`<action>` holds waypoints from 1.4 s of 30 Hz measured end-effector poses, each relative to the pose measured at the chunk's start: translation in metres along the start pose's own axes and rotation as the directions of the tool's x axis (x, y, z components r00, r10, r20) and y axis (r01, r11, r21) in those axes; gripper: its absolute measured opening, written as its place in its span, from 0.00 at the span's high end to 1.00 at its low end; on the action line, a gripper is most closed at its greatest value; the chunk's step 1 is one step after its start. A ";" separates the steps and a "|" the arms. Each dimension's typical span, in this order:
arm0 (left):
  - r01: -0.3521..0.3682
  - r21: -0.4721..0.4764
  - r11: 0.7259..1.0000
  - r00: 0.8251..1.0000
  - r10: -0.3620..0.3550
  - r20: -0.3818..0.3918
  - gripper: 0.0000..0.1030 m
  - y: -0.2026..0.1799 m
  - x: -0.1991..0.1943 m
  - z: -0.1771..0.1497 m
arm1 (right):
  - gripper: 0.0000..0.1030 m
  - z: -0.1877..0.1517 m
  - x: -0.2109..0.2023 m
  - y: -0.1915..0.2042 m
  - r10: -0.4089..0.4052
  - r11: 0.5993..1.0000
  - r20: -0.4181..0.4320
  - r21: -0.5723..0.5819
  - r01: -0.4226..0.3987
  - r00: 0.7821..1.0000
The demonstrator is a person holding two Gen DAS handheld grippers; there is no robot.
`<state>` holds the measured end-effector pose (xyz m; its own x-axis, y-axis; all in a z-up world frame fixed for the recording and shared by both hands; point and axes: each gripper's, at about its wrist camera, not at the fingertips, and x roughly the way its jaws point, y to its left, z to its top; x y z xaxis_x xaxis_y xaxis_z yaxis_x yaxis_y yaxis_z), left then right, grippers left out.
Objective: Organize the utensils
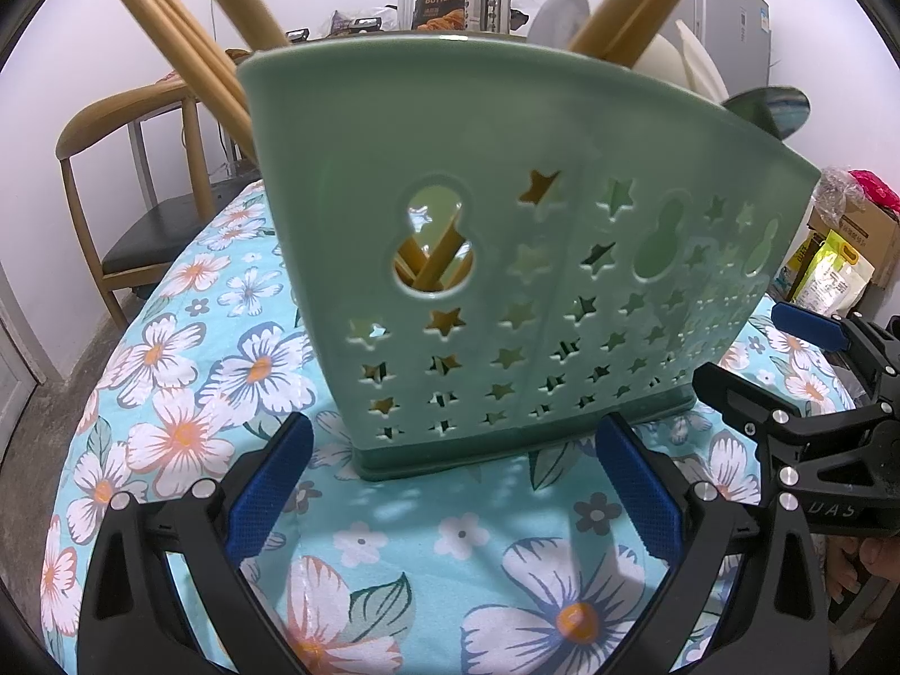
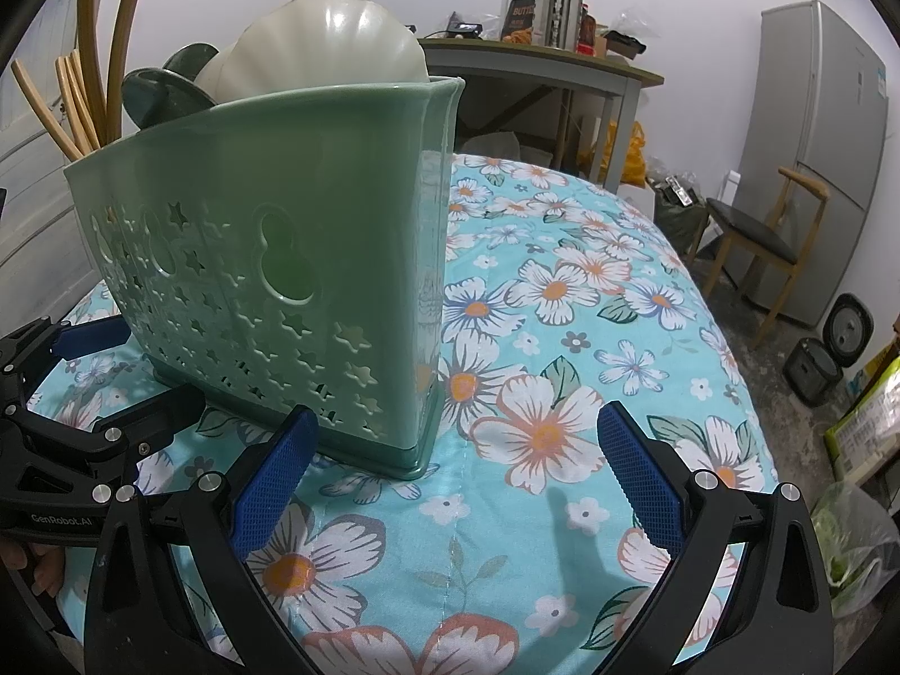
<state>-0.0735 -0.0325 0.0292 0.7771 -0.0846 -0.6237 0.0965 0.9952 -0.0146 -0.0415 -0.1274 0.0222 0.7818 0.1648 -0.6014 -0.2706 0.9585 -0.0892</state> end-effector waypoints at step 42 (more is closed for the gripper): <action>-0.008 0.018 1.000 1.000 0.008 0.010 0.05 -0.004 -0.002 0.000 | 0.07 0.000 0.001 0.000 -0.004 1.000 -0.002 0.003 0.004 1.000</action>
<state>-0.0754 -0.0364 0.0302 0.7841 -0.0774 -0.6157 0.1014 0.9948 0.0040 -0.0403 -0.1275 0.0213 0.7820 0.1605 -0.6023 -0.2655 0.9600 -0.0890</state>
